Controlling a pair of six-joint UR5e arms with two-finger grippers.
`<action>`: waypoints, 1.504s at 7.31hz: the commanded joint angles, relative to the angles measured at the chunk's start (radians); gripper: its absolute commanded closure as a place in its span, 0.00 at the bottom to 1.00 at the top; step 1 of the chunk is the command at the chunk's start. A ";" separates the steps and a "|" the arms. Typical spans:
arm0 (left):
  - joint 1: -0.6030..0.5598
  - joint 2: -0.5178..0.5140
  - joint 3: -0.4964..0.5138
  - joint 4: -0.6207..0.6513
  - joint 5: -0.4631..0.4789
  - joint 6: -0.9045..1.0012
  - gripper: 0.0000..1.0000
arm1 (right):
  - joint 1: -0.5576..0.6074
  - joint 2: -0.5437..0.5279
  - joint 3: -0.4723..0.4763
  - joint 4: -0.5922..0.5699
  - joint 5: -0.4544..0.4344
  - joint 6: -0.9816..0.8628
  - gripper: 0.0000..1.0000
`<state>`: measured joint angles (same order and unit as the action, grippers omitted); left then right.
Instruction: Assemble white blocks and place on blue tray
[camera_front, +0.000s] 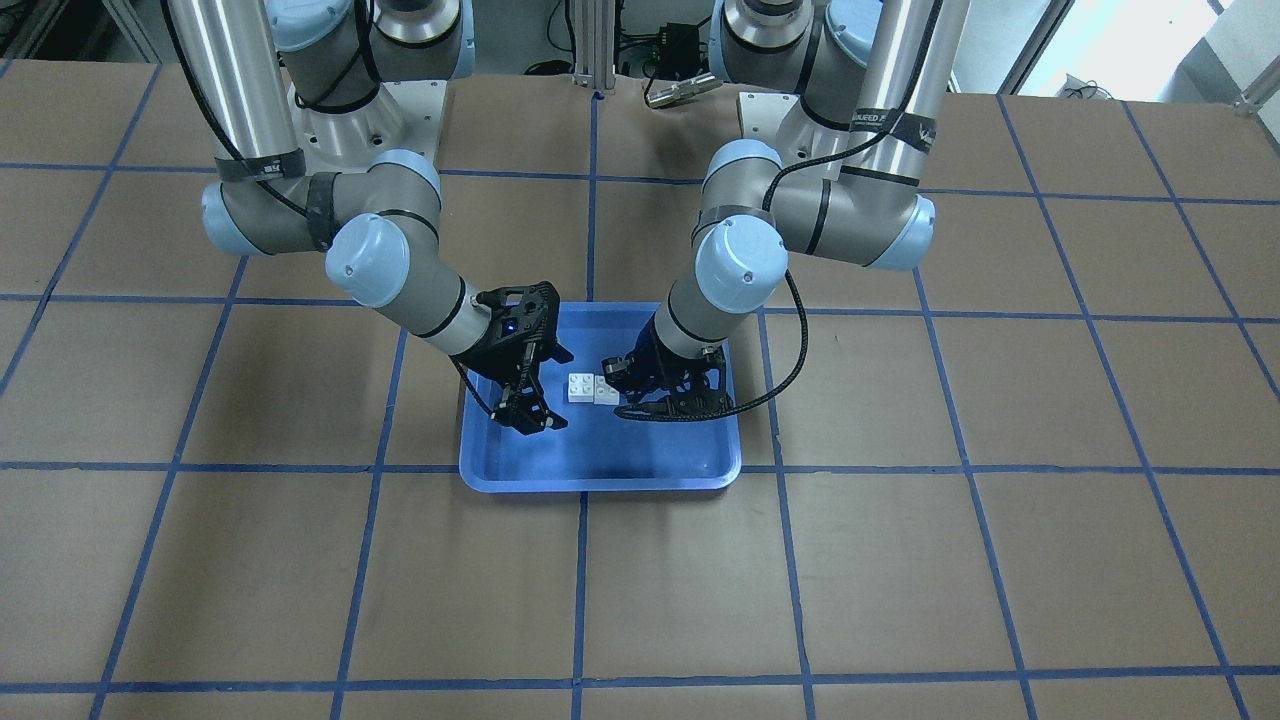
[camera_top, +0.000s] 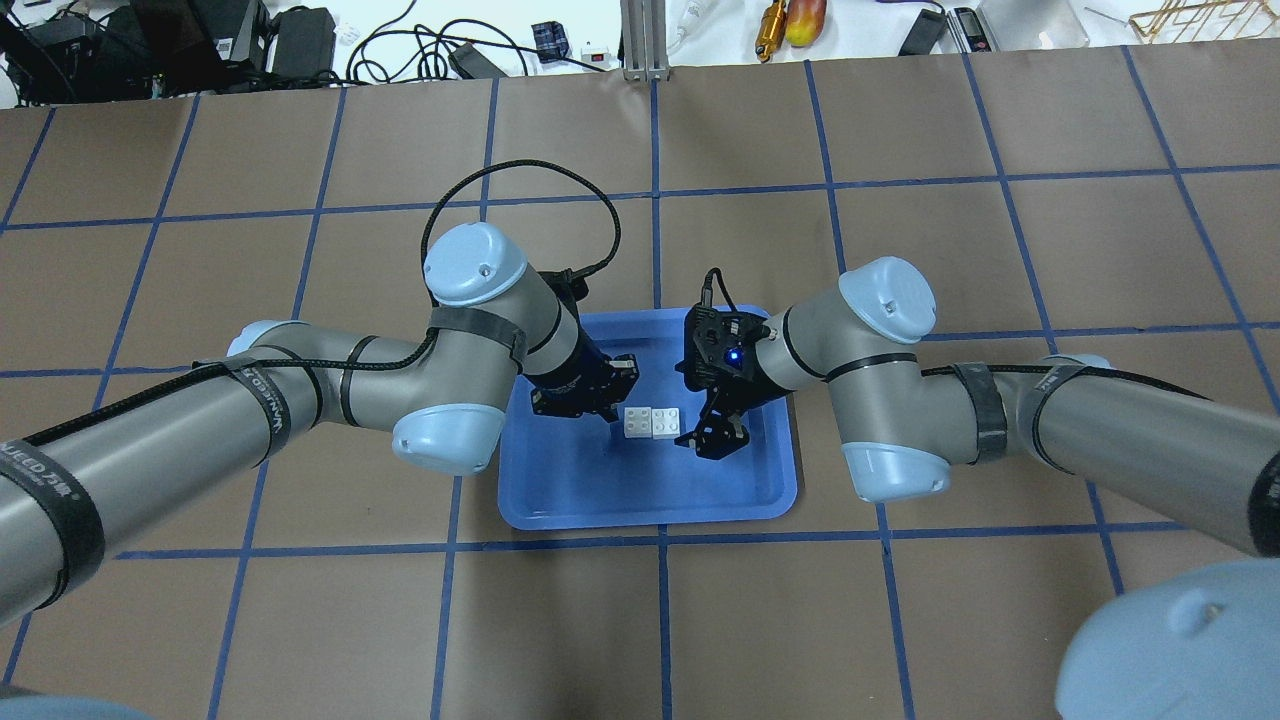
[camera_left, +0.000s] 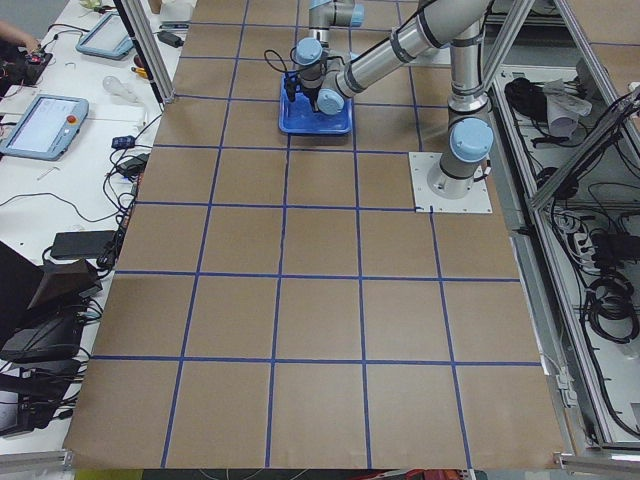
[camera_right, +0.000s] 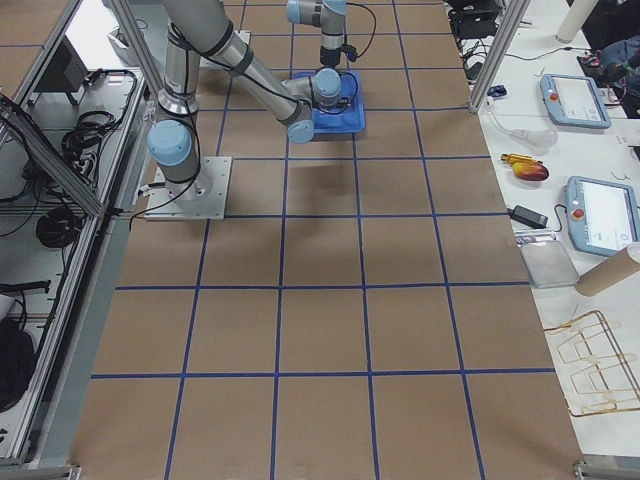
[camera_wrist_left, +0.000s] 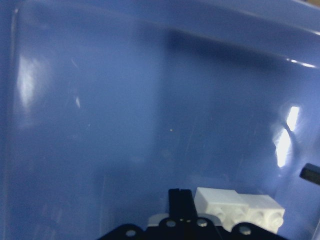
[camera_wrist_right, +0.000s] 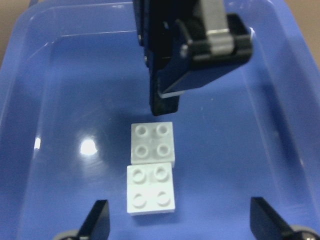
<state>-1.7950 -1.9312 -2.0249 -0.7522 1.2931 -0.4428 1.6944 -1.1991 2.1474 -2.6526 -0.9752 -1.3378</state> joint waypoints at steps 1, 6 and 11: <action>-0.006 0.003 -0.002 0.001 0.000 -0.005 1.00 | -0.002 -0.066 -0.143 0.247 -0.048 0.086 0.00; -0.009 -0.002 0.000 0.002 -0.003 -0.040 1.00 | -0.002 -0.131 -0.594 0.815 -0.353 0.111 0.00; -0.012 -0.008 0.000 0.004 -0.003 -0.051 1.00 | -0.002 -0.154 -0.733 0.947 -0.491 0.271 0.00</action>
<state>-1.8064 -1.9388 -2.0249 -0.7487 1.2901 -0.4905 1.6943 -1.3379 1.4237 -1.7258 -1.4590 -1.1595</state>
